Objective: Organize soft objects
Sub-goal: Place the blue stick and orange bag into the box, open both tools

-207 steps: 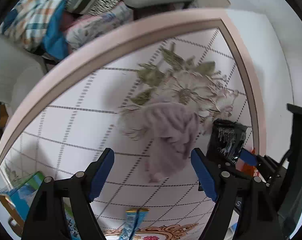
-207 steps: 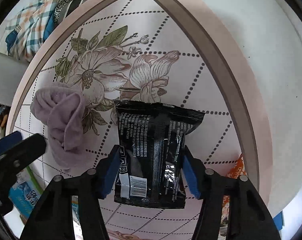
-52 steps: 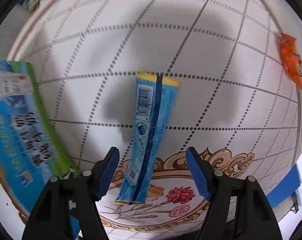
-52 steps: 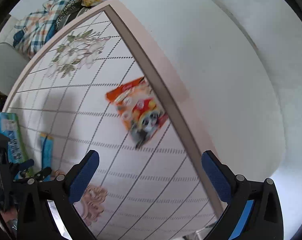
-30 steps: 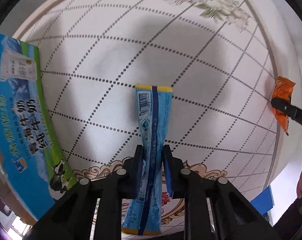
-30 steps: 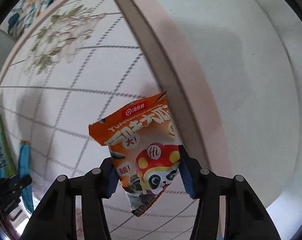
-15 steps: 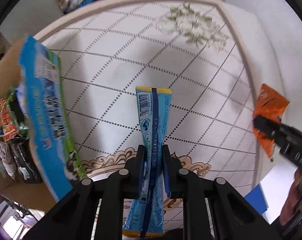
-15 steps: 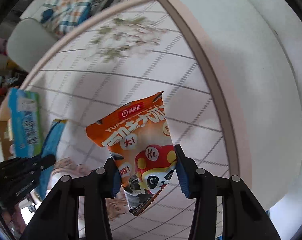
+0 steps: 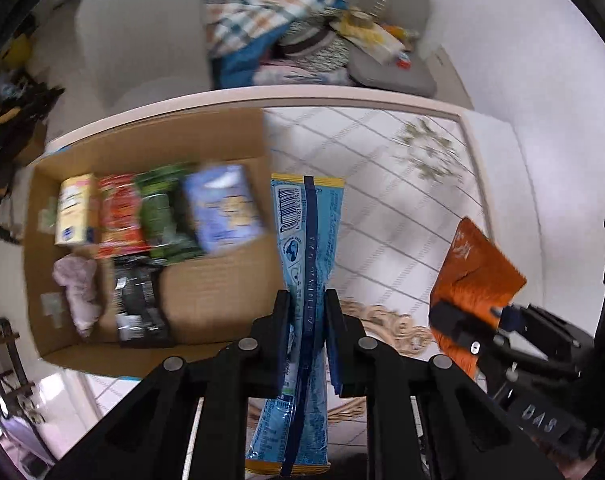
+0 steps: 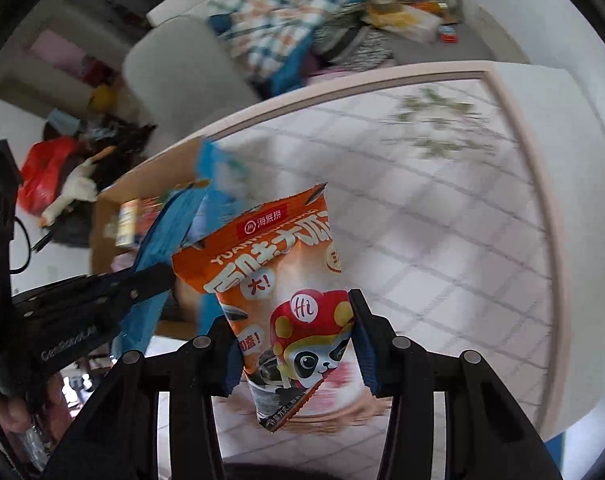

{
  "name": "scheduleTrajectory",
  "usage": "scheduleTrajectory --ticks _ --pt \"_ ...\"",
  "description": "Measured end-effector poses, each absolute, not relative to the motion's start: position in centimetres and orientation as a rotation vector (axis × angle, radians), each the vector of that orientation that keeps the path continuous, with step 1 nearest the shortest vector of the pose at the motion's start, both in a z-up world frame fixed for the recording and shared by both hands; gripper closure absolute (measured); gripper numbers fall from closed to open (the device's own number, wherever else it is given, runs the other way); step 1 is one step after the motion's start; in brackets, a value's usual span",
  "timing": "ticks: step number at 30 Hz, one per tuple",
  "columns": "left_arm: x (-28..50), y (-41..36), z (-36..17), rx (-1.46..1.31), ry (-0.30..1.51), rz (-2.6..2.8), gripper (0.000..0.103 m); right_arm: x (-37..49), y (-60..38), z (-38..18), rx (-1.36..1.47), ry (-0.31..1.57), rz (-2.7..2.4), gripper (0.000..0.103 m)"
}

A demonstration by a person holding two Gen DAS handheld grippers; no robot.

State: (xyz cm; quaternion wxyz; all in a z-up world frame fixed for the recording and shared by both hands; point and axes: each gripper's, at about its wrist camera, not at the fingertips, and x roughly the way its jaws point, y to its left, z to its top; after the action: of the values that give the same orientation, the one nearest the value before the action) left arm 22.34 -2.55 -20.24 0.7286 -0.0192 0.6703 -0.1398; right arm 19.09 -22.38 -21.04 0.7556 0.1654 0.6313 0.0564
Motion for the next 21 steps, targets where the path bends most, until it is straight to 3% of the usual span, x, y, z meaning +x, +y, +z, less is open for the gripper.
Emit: scheduleTrajectory --ticks 10,21 --pt "25.2 5.9 -25.4 -0.174 1.572 -0.234 0.089 21.2 -9.5 -23.9 0.332 1.444 0.169 0.055" --pt "26.8 6.3 -31.3 -0.127 1.717 -0.235 0.082 22.9 -6.1 -29.6 0.277 1.54 0.064 0.053"
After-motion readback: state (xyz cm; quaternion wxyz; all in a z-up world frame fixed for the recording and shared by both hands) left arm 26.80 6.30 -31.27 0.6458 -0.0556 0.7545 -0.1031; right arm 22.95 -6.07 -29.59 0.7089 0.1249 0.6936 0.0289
